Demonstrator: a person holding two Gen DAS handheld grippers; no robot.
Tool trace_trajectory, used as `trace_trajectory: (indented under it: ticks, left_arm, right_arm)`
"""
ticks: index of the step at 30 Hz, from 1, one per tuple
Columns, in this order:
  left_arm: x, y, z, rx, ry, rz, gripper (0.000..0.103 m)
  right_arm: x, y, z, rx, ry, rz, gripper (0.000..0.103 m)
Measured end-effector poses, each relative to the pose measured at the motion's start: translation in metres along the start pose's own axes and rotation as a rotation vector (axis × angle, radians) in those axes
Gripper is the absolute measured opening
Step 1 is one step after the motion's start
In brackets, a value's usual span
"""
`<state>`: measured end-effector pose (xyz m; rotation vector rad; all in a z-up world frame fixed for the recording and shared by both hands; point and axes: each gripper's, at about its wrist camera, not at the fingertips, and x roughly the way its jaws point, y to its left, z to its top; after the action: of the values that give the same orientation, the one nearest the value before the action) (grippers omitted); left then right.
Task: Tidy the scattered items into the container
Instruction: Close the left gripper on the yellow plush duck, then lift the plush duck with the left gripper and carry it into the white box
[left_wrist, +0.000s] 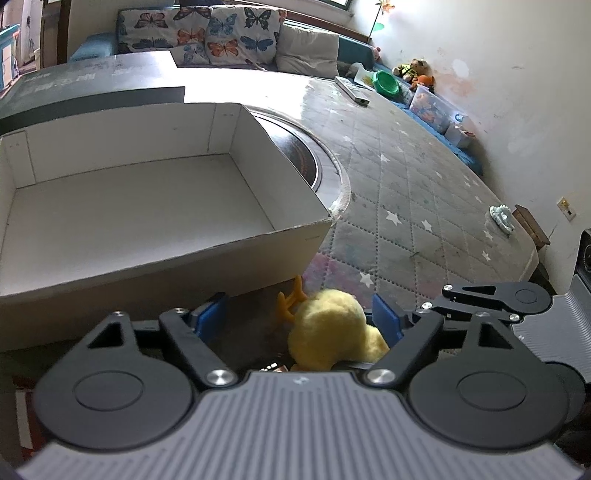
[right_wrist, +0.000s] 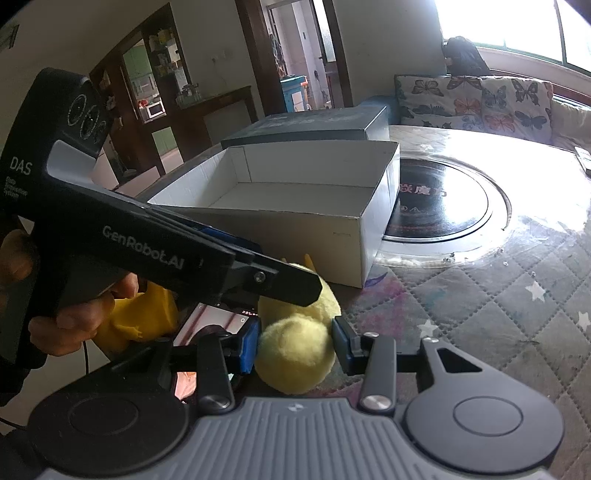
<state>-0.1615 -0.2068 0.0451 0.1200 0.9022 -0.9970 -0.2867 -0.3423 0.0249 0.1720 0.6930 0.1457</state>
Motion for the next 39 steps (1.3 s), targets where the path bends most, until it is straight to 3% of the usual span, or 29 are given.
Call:
trace_trajectory:
  ticks: [6,11,22,39]
  left_arm:
    - [0.008,-0.003,-0.003,0.010,0.024,-0.023,0.077]
    - [0.014,-0.002,-0.003,0.012,0.040,-0.049,0.064]
    - [0.009,-0.004,-0.004,0.010,0.040,-0.080,0.057]
    - [-0.055,-0.004,0.019,0.011,-0.129,-0.055,0.056]
  right_arm:
    - [-0.001,-0.002,-0.001,0.007,-0.001,0.004,0.042]
    - [-0.001,-0.003,-0.001,0.009,0.000,0.005,0.042]
    - [-0.004,0.000,0.000,-0.006,-0.002,-0.007,0.042]
    - [-0.024,0.025,0.032,-0.113,-0.093,-0.012,0.038]
